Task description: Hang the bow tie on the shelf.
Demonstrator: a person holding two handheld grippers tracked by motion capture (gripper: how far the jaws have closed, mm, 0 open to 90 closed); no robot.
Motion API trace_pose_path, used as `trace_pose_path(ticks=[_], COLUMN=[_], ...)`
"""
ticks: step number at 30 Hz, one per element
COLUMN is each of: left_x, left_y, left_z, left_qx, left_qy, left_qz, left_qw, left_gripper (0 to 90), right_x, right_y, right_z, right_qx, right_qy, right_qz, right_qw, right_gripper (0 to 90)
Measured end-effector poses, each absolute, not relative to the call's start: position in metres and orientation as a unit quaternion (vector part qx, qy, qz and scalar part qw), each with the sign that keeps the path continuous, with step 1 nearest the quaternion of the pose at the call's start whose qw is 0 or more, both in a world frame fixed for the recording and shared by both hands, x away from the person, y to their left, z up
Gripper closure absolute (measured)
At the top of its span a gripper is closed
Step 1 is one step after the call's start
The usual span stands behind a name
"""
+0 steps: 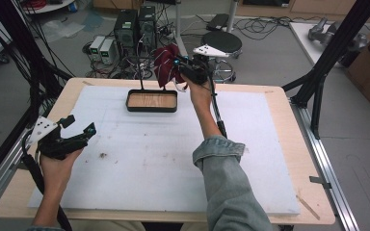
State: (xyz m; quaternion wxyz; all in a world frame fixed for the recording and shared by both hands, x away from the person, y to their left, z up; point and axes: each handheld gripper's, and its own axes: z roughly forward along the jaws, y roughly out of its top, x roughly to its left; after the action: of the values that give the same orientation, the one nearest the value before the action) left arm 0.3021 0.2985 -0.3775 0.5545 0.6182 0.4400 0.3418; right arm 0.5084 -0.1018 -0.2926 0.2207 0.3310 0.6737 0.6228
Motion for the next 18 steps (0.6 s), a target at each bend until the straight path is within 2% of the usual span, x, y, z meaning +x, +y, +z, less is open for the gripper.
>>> trace_pose_path(ticks=[13, 18], left_x=[0.302, 0.302], left_y=[0.296, 0.295], left_z=[-0.378, -0.379], left_qx=[0.621, 0.621], left_qy=[0.438, 0.438], left_qz=[0.341, 0.339], left_qw=[0.553, 0.554], left_gripper=[18.0, 18.0], right_x=[0.503, 0.504], right_y=[-0.099, -0.097], right_z=[-0.283, -0.28], right_qx=[0.321, 0.32], right_qy=[0.665, 0.669], right_qz=[0.646, 0.641], right_qw=[0.193, 0.198], right_gripper=[77.1, 77.0])
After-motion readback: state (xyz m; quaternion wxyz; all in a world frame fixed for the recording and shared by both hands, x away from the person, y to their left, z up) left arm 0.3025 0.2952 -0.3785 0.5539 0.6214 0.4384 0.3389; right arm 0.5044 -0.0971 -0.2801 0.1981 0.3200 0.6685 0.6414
